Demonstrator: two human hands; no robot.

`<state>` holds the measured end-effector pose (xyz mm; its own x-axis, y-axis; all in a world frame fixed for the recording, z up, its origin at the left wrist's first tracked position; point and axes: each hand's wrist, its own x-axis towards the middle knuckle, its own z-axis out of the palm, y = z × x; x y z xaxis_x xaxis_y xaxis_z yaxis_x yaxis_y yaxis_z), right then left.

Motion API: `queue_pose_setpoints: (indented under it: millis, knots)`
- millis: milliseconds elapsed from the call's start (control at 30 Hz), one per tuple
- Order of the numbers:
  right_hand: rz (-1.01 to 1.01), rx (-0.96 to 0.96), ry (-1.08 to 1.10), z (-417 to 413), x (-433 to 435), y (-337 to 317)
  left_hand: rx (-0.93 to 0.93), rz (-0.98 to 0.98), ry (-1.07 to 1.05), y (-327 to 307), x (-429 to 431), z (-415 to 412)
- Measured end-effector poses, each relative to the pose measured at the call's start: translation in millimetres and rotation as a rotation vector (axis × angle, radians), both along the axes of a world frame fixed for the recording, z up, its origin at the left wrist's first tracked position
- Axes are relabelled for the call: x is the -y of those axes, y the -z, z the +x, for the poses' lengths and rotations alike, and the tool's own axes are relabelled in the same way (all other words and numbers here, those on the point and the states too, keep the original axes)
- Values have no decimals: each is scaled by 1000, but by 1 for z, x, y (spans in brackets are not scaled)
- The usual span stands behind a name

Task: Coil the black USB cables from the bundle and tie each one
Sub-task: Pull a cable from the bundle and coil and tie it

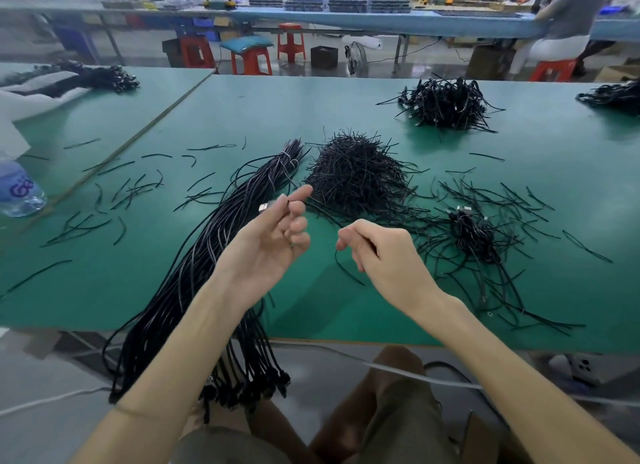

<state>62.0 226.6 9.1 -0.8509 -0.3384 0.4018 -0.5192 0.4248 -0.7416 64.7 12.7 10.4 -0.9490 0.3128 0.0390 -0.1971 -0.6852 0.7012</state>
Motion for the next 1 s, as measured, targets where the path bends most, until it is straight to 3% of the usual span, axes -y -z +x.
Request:
queue_pose_setpoints:
  millis: [233,433,500,633,733,800,900,1000]
  knots:
    - [180,-39,-53,5,2,1,44,62,-83,-12,-20,1]
    - [221,-51,-119,5,-10,4,-169,171,153,-26,-1,14]
    - [261,-52,-106,1,-17,4,-314,-94,237,-30,14,19]
    - [253,-43,-32,-7,-16,0,-512,-1034,503,-26,19,21]
    - [115,-51,35,-8,1,-6,-533,-1312,425,-12,-2,19]
    - [-2,-31,65,-5,15,-10,-484,-1253,212,-3,-14,20]
    - [-181,10,46,4,27,-14,-364,-977,-97,8,-24,21]
    - [-222,0,50,10,29,-13,-243,-589,-139,12,-33,24]
